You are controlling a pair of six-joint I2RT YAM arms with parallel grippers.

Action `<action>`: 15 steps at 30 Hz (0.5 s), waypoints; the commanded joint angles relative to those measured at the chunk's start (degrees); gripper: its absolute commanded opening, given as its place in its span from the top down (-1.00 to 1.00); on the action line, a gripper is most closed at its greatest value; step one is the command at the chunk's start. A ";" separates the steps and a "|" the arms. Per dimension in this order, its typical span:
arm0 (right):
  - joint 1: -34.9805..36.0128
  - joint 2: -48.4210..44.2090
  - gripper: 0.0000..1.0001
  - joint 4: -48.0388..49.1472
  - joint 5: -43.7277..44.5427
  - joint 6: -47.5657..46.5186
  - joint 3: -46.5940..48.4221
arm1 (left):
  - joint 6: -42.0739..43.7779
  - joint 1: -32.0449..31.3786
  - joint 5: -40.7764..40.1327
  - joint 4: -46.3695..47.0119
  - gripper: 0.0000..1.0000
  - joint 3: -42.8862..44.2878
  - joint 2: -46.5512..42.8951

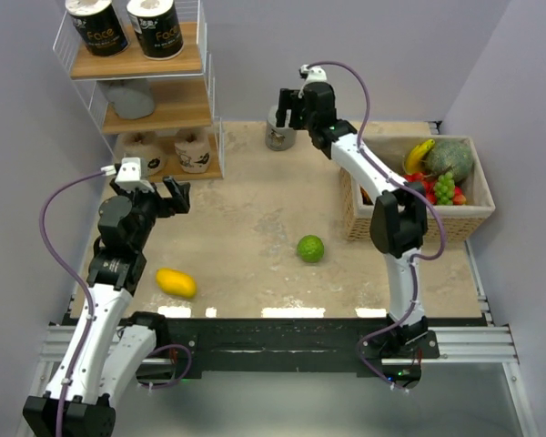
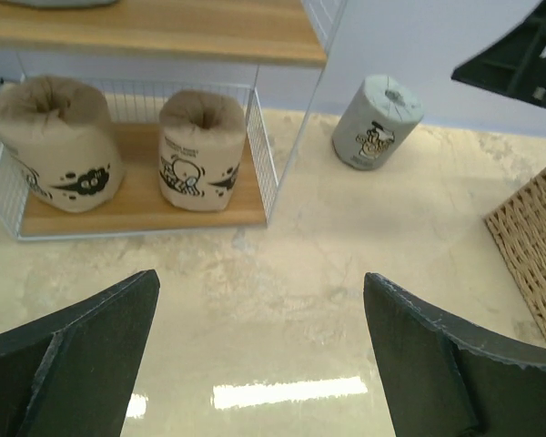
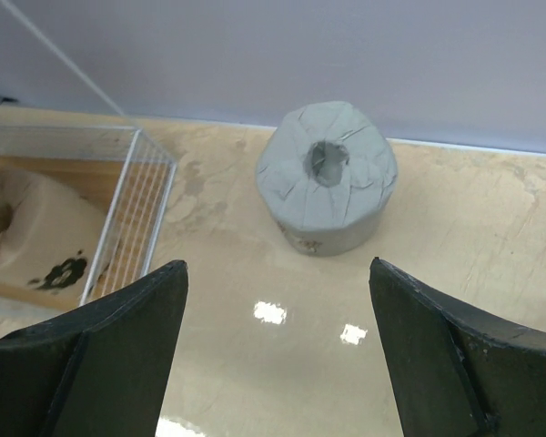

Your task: Place and organize the paper towels onto the shelf

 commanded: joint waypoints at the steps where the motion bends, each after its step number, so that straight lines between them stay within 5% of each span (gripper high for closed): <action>1: 0.27 6.78 -0.69 -0.13 7.08 3.51 10.40 | -1.32 -1.69 -2.32 -0.76 -1.00 0.27 -2.36; 15: -1.04 16.47 -0.68 5.15 15.89 14.59 15.33 | -0.53 -2.57 -3.13 -1.11 -0.97 -0.17 -2.89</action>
